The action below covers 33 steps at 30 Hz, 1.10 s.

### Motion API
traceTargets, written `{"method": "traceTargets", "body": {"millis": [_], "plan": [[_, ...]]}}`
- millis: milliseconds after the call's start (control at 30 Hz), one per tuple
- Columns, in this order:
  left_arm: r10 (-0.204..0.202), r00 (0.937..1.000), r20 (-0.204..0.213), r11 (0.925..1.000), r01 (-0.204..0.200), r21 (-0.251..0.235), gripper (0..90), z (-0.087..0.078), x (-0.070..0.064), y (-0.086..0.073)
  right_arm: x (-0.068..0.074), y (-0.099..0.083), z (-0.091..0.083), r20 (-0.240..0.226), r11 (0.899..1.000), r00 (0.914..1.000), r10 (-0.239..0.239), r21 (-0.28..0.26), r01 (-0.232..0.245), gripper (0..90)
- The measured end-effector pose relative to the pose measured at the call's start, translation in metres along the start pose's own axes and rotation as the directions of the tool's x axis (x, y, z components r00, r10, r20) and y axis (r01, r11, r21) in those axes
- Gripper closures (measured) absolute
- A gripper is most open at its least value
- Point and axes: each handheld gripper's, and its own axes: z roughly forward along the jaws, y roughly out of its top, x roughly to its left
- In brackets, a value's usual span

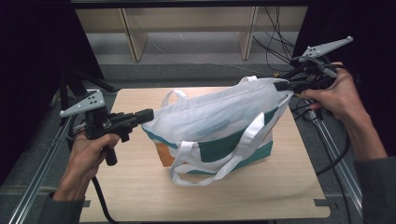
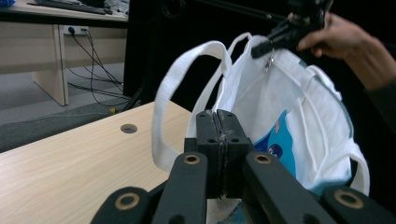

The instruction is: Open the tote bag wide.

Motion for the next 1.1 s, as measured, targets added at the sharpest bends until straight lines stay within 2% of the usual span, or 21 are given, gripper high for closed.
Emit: {"method": "traceTargets", "body": {"millis": [67, 100, 133, 167, 267, 300, 400, 467, 567, 600, 667, 733, 833, 867, 900, 967, 1000, 1067, 1100], "plan": [[0.007, 0.9999, -0.007, 0.9999, -0.007, 0.011, 88.4, 0.005, 0.004, 0.000, -0.006, -0.001, 0.012, 0.027, 1.000, 0.9994, 0.022, 0.006, -0.022, 88.8], [0.026, 0.9987, -0.044, 0.9991, -0.024, 0.035, 88.3, 0.013, 0.011, -0.001, -0.010, -0.001, 0.019, 0.036, 0.999, 0.9988, 0.032, 0.008, -0.032, 88.8], [0.036, 0.9981, -0.049, 0.9982, -0.034, 0.050, 88.2, 0.016, 0.013, -0.002, -0.012, -0.002, 0.021, 0.026, 0.998, 0.9987, 0.044, 0.047, -0.045, 88.7], [0.033, 0.9978, -0.057, 0.9979, -0.030, 0.057, 88.1, 0.019, 0.017, -0.005, -0.012, -0.004, 0.026, 0.039, 0.998, 0.9980, 0.049, 0.037, -0.050, 88.7], [0.033, 0.9980, -0.055, 0.9958, -0.028, 0.087, 87.9, 0.024, 0.024, -0.020, -0.018, -0.013, 0.041, 0.034, 0.998, 0.9986, 0.040, 0.054, -0.041, 88.7], [0.031, 0.9982, -0.052, 0.9954, -0.026, 0.092, 87.9, 0.025, 0.025, -0.026, -0.018, -0.016, 0.044, 0.029, 0.997, 0.9979, 0.059, 0.057, -0.060, 88.7], [0.026, 0.9979, -0.060, 0.9931, -0.019, 0.115, 87.6, 0.026, 0.030, -0.041, -0.018, -0.026, 0.055, 0.014, 0.995, 0.9985, 0.053, 0.078, -0.054, 88.7], [0.022, 0.9978, -0.063, 0.9921, -0.014, 0.125, 87.4, 0.028, 0.034, -0.051, -0.016, -0.031, 0.064, 0.014, 0.993, 0.9983, 0.057, 0.104, -0.058, 88.7], [0.012, 0.9973, -0.072, 0.9908, -0.002, 0.136, 87.3, 0.031, 0.040, -0.065, -0.017, -0.039, 0.077, 0.017, 0.990, 0.9992, 0.035, 0.136, -0.037, 88.7], [0.008, 0.9974, -0.072, 0.9903, 0.003, 0.139, 87.2, 0.033, 0.042, -0.070, -0.016, -0.043, 0.081, 0.009, 0.988, 0.9987, 0.051, 0.148, -0.052, 88.7], [0.009, 0.9966, -0.082, 0.9852, 0.005, 0.171, 87.0, 0.038, 0.045, -0.082, -0.016, -0.051, 0.090, 0.006, 0.985, 0.9978, 0.066, 0.160, -0.066, 88.7], [-0.008, 0.9967, -0.081, 0.9808, 0.024, 0.193, 86.7, 0.043, 0.049, -0.094, -0.017, -0.060, 0.097, -0.011, 0.975, 0.9959, 0.090, 0.203, -0.086, 88.7], [-0.022, 0.9961, -0.085, 0.9751, 0.040, 0.218, 86.8, 0.050, 0.056, -0.109, -0.020, -0.073, 0.108, -0.018, 0.975, 0.9953, 0.095, 0.201, -0.090, 88.7], [-0.029, 0.9957, -0.089, 0.9734, 0.048, 0.224, 86.8, 0.052, 0.057, -0.114, -0.019, -0.075, 0.109, -0.020, 0.970, 0.9933, 0.114, 0.217, -0.107, 88.7], [-0.032, 0.9955, -0.089, 0.9712, 0.052, 0.233, 86.7, 0.054, 0.058, -0.118, -0.020, -0.080, 0.114, -0.020, 0.973, 0.9943, 0.105, 0.208, -0.098, 88.7], [-0.025, 0.9953, -0.093, 0.9681, 0.047, 0.246, 86.7, 0.058, 0.059, -0.126, -0.021, -0.087, 0.120, -0.012, 0.971, 0.9951, 0.098, 0.222, -0.093, 88.6], [-0.025, 0.9953, -0.093, 0.9681, 0.047, 0.246, 86.7, 0.058, 0.059, -0.126, -0.020, -0.091, 0.123, -0.015, 0.969, 0.9939, 0.110, 0.223, -0.103, 88.6], [-0.038, 0.9951, -0.091, 0.9638, 0.060, 0.260, 86.7, 0.062, 0.062, -0.138, -0.022, -0.101, 0.129, -0.023, 0.965, 0.9927, 0.119, 0.237, -0.110, 88.6], [-0.043, 0.9945, -0.095, 0.9628, 0.067, 0.262, 86.7, 0.063, 0.062, -0.142, -0.021, -0.106, 0.132, -0.026, 0.962, 0.9896, 0.142, 0.240, -0.131, 88.6]]}}
